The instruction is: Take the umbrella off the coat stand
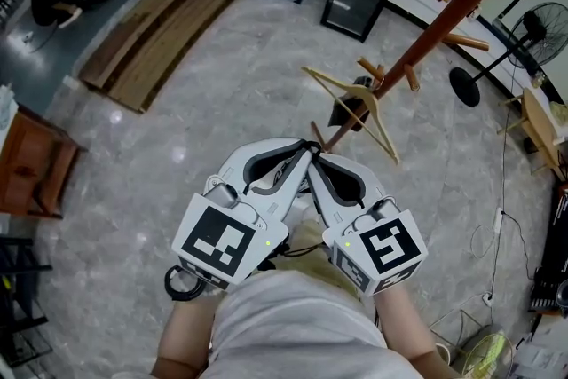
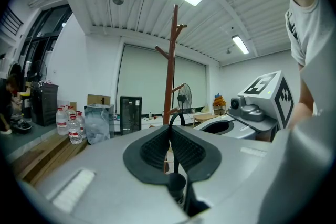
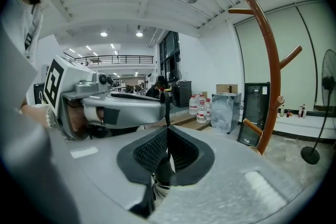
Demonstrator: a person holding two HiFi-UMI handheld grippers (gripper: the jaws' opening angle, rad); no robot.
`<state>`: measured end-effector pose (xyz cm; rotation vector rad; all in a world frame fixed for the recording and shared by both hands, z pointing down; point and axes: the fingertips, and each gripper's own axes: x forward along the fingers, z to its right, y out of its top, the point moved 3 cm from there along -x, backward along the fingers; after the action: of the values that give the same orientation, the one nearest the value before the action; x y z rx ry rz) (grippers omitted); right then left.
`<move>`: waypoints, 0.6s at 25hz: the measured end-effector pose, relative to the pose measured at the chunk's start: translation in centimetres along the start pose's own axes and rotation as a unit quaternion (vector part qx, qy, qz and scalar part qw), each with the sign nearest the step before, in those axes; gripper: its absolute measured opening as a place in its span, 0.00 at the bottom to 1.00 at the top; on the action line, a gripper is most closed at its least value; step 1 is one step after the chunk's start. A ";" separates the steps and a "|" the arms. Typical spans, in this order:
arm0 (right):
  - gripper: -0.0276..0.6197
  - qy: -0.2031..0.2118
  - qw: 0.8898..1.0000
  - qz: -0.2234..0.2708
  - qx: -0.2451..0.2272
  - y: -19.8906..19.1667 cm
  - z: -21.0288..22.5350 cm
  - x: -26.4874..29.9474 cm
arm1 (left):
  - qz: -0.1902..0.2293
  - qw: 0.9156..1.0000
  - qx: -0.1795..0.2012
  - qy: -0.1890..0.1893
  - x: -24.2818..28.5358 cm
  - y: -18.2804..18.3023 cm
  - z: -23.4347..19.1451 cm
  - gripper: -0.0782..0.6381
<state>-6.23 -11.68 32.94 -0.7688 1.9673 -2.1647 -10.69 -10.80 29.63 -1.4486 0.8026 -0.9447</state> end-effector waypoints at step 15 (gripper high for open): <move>0.05 -0.012 1.000 0.005 0.002 0.0 0.1 -0.3 | 0.001 1.000 0.005 -0.012 0.3 0.1 0.2 0.14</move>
<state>-5.93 -11.66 32.91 -0.7788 1.9502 -2.1445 -10.38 -10.95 29.53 -1.4470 0.7814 -0.9270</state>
